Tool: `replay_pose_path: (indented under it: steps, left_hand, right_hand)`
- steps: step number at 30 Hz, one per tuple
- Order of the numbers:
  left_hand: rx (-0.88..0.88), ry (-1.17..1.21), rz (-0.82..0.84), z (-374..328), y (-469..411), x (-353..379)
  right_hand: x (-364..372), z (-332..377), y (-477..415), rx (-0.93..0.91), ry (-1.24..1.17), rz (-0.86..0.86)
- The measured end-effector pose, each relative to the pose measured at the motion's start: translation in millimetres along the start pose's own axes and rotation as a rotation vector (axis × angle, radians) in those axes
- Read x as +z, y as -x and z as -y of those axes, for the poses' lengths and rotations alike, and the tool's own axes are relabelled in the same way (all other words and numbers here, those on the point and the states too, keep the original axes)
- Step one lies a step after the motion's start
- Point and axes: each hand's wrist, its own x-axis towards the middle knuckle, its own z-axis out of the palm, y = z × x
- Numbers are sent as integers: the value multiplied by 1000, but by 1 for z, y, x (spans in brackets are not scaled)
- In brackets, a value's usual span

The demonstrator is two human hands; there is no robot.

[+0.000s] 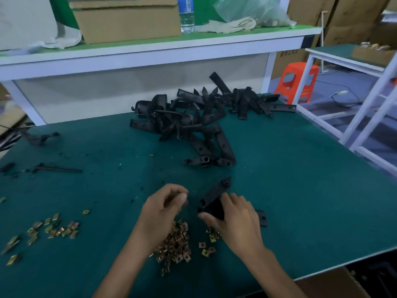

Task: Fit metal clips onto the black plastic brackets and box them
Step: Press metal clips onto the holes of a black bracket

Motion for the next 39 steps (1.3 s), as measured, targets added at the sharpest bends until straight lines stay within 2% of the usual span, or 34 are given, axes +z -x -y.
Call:
replay_pose_path:
  steps: [6, 11, 21, 32, 39]
  left_hand:
    - [-65, 146, -35, -13, 4, -1]
    - [-98, 165, 58, -18, 7, -2]
    - [-119, 191, 74, -17, -1, 11]
    - [-246, 409, 214, -8, 5, 20]
    - [-276, 307, 155, -6, 8, 24]
  right_hand:
    - [3, -1, 3, -25, 9, -14]
    - [4, -2, 5, -21, -1, 8]
    - [8, -2, 7, -103, 7, -27]
    - [5, -1, 6, -130, 25, 41]
    - [7, 0, 7, -124, 44, 15]
